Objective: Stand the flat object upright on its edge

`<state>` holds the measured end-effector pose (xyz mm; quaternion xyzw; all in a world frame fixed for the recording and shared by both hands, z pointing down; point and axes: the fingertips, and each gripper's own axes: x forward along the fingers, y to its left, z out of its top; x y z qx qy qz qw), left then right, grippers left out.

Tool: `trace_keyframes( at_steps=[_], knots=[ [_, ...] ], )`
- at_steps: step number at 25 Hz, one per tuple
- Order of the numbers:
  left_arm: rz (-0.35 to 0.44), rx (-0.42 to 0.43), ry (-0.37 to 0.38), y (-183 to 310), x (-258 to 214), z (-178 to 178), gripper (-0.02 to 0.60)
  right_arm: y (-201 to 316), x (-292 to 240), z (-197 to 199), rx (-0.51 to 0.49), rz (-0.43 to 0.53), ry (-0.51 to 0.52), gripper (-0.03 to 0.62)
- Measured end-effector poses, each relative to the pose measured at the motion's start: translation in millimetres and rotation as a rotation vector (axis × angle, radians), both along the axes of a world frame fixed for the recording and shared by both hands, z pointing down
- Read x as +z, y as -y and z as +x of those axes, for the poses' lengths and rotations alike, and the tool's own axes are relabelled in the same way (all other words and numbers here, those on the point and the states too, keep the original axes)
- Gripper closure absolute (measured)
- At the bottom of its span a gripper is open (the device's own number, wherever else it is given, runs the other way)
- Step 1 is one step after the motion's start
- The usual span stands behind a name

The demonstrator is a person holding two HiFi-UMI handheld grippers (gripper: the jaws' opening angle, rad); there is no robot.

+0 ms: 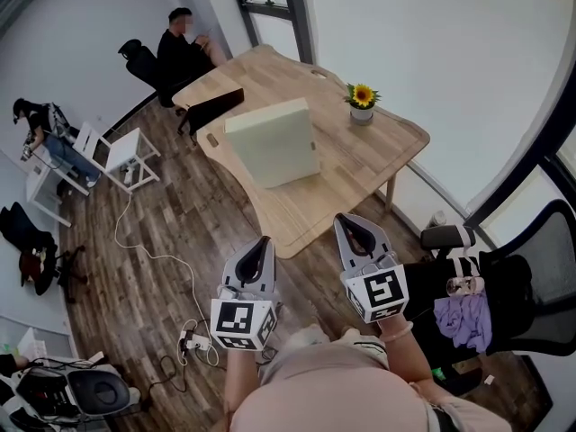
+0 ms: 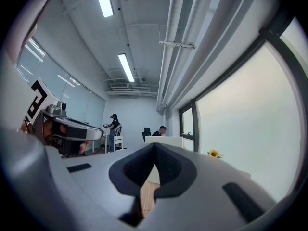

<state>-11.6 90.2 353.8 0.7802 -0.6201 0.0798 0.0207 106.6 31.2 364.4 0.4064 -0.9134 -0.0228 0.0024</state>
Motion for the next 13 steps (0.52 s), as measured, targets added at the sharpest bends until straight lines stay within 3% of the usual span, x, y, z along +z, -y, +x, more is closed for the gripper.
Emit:
trace_keyframes(
  at_steps=[13],
  knots=[
    [-0.002, -0.006, -0.027, 8, 6, -21, 0.568, 11, 6, -21, 0.016, 0.007, -0.041, 0.594]
  ],
)
